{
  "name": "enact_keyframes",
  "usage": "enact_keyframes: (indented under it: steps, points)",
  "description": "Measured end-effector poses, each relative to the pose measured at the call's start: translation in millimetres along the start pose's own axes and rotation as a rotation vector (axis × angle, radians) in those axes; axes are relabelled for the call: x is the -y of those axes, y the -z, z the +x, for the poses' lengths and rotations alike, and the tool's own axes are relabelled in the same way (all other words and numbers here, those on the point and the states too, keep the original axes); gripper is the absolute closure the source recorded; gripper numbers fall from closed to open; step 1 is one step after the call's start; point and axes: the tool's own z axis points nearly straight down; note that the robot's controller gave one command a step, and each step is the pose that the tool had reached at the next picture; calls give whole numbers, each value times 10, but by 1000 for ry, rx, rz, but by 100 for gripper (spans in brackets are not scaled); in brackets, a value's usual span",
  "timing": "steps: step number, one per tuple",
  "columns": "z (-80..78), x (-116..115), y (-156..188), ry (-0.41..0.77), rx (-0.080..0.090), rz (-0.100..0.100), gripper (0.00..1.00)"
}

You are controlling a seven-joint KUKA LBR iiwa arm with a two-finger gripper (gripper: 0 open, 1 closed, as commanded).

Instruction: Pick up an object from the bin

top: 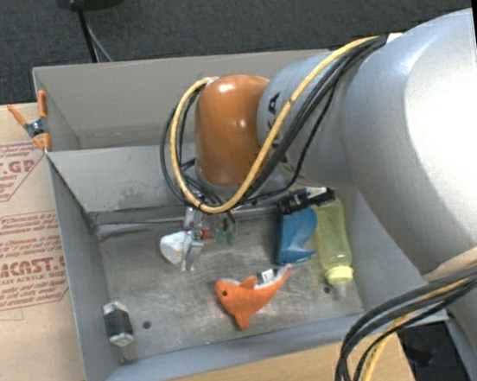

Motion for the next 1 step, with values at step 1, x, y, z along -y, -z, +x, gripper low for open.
enact_keyframes:
  steps: [1]
  points:
    - [-11, -5, 230, 0, 5, -2, 100]
